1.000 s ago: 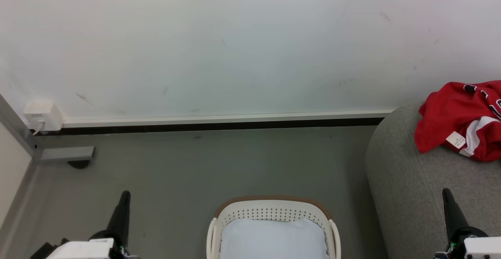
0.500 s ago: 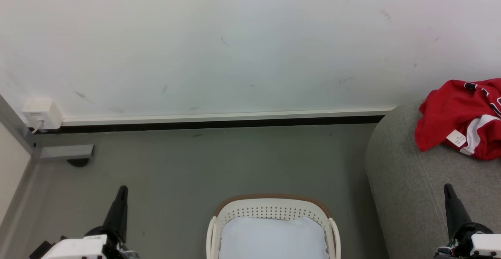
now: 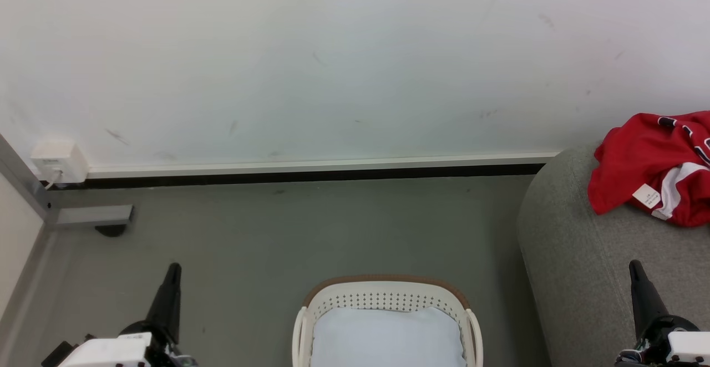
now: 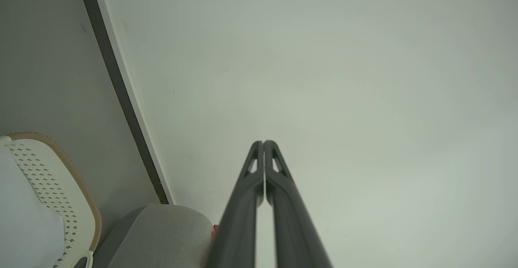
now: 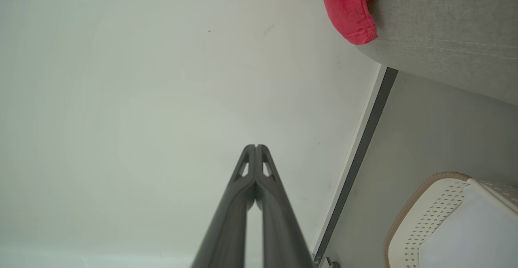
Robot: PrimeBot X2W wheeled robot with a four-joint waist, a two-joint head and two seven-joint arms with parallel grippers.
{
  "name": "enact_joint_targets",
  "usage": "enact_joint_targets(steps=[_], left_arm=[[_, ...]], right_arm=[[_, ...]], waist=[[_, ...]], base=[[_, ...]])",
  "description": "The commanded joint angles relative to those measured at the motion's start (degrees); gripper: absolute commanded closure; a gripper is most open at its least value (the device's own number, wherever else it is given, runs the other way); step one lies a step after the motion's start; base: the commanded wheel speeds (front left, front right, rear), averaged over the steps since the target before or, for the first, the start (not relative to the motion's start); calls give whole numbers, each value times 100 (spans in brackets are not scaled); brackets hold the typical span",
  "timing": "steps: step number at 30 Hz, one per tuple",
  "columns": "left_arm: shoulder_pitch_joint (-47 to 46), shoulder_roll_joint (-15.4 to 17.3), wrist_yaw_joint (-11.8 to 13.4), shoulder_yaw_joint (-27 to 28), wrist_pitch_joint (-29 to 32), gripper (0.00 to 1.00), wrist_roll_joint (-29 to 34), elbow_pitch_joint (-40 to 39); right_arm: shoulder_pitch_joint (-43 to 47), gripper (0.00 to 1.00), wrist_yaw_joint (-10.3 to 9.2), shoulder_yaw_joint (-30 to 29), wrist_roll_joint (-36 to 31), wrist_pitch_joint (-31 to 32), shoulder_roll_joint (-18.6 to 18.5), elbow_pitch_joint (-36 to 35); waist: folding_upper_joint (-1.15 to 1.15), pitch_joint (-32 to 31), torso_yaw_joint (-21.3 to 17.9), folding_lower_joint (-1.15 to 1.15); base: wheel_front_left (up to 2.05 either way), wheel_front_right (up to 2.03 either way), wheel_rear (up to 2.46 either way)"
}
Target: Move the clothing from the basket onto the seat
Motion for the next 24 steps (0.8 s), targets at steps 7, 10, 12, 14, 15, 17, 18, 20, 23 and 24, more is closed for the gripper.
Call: enact_joint_targets(steps=[7,10,12,14,15,17,18,20,23,24], left_arm=[[-34,40,-24,16,30,100,-74,-13],[-34,40,-24,16,31,100,-74,-12],[-34,40,-24,16,31,100,-74,-13],[-34,40,-24,16,31,100,-74,-13],[-34,40,-24,16,31,100,-74,-13],[-34,40,-24,16,31,100,-74,-13],[-34,40,-24,16,31,100,-74,-13],[-34,40,-24,16,31,100,-74,-13],[-34,40,-24,16,30,100,-74,-13],[-34,40,-24,16,30,100,-74,-13]], right_arm=[[-36,100,-12,-21,5,25,-42,-33],[-36,100,-12,-21,5,25,-42,-33],[-35,100,-12,-21,5,25,-42,-33],[-35,100,-12,-21,5,25,-42,-33],[-35,100,-12,-21,5,25,-42,-33],[-35,100,-12,-21,5,25,-41,-33],[-35,100,-12,-21,5,25,-41,-33],[-35,100,-12,-21,5,25,-41,-33],[-35,100,-12,-21,5,25,-41,-33],[-35,100,-12,-21,5,25,-41,-33]], waist=[[0,0,0,0],[0,0,0,0],[0,0,0,0],[0,0,0,0],[0,0,0,0],[0,0,0,0],[0,0,0,0],[0,0,0,0],[0,0,0,0],[0,0,0,0]], base=[[0,0,0],[0,0,0],[0,0,0],[0,0,0],[0,0,0],[0,0,0],[0,0,0],[0,0,0],[0,0,0],[0,0,0]])
